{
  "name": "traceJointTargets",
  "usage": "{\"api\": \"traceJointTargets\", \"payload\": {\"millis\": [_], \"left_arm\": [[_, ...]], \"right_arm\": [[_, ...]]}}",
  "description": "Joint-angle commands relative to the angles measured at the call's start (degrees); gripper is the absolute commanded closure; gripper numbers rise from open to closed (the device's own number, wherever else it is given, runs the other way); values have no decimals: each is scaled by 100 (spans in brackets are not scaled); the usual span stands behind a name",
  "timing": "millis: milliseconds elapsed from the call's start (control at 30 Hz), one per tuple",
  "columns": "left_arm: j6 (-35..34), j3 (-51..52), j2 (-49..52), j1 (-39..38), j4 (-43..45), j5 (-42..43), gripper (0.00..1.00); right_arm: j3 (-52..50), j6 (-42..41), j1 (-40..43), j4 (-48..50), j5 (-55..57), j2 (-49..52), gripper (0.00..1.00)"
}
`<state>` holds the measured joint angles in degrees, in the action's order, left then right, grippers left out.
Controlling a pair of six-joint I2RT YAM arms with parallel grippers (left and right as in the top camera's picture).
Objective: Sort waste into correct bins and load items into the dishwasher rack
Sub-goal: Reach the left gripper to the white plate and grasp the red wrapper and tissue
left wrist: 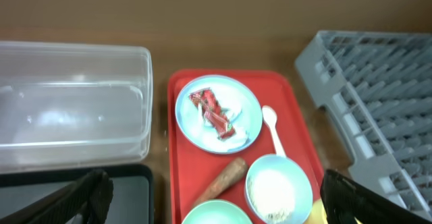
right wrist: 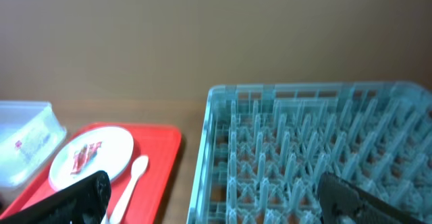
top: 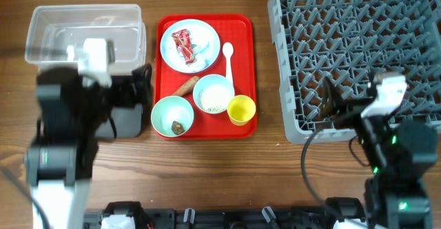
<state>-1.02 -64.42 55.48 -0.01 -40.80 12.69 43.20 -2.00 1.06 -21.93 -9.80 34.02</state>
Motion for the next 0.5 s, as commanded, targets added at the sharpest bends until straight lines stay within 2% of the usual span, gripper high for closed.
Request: {"api": "traceJointTargets", "payload": {"millis": [0, 133, 300, 467], "left_arm": [[232, -1104, 1360, -195, -627, -186, 0], [232, -2400, 2885, -492, -1443, -188, 0], [227, -3827, 4524, -852, -2127, -175, 0], [168, -4133, 5379, -1185, -1550, 103, 0]], "right_arm": [[949, 313, -31, -671, -260, 802, 0], [1672, 507, -31, -1521, -485, 1558, 0], [1884, 505, -28, -1963, -533, 2173, 0], [1882, 240, -31, -2142, -535, 2669, 0]]}}
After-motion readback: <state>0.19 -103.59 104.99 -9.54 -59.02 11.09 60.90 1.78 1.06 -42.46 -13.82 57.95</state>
